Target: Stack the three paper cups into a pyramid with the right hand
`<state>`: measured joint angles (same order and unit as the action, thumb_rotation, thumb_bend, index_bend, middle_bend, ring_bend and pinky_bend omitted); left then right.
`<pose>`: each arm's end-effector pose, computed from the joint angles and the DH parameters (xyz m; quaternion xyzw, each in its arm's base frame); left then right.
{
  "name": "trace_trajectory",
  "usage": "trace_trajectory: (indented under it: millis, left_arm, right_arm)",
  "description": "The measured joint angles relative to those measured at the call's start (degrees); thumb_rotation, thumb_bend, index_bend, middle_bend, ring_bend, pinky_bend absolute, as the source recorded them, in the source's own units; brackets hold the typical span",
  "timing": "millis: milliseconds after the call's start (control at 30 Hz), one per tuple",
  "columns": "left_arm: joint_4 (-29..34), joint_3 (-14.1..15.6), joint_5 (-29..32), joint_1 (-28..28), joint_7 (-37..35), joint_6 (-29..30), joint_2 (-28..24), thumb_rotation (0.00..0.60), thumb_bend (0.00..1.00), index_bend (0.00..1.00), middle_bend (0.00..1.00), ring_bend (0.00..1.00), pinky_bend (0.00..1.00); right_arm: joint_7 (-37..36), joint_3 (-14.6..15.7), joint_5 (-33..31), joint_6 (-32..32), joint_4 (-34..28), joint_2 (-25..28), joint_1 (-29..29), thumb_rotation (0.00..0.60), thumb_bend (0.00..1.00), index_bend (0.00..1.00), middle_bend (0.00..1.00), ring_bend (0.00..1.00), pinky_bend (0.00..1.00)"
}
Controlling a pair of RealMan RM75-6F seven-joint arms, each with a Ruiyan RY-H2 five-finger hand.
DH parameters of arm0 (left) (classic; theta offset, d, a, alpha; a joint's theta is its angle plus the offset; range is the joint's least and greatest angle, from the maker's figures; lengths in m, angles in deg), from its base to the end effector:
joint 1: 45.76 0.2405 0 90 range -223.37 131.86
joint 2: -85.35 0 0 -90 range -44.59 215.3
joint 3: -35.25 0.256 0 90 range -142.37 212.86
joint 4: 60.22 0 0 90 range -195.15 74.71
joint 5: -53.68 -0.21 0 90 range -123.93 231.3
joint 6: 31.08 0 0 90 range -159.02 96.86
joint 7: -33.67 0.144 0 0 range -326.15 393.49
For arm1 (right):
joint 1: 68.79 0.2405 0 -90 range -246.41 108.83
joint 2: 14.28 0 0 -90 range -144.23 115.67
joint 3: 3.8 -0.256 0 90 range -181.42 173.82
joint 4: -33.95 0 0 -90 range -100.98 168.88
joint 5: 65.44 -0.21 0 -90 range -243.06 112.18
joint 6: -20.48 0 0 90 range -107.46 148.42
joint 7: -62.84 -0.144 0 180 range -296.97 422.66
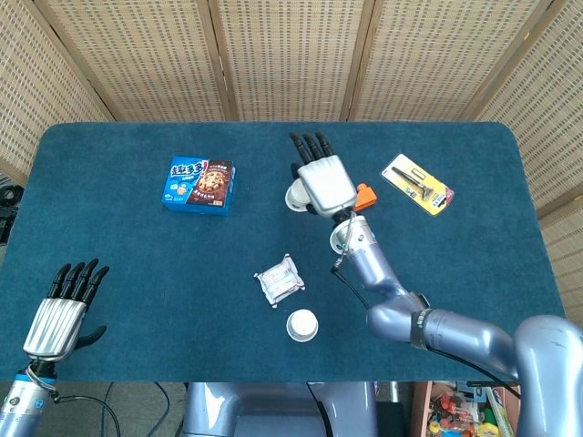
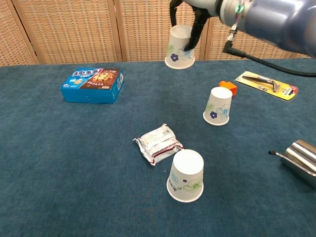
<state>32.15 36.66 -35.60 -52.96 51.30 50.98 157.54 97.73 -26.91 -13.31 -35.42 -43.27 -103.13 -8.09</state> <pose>-0.2881 0.1744 0.0944 -0.6801 -0.3375 -0.3286 0.5617 -0.0267 -0.4389 0.0395 0.7128 -0.2389 0.4268 0.5026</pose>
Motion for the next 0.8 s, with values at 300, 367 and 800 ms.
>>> trace_trajectory:
  millis: [300, 367, 800]
  left_arm:
    - [1.1, 0.9, -2.7, 0.4, 1.9, 1.5, 0.1, 0.6, 0.2, 0.0, 0.0, 0.0, 0.0]
    - [1.3, 1.1, -3.0, 0.5, 2.2, 1.7, 0.2, 0.6, 0.2, 0.0, 0.0, 0.0, 0.0]
    - [2.1, 1.9, -6.1, 1.2, 3.2, 3.5, 0.0, 0.6, 0.2, 0.0, 0.0, 0.0, 0.0]
  right_arm:
    - [0.8, 2.2, -2.3, -4.5, -8.9, 11.1, -7.9, 0.6, 0.06, 0.49, 0.03, 0.0, 0.0]
    - [0.4, 2.9, -2.6, -5.0, -9.9, 12.8, -9.4, 0.6, 0.06, 0.49, 0.03, 0.0, 0.0]
    - [-4.5, 8.4, -1.8, -6.4, -14.6, 17.3, -16.6, 0.6, 0.06, 0.49, 0.03, 0.0, 0.0]
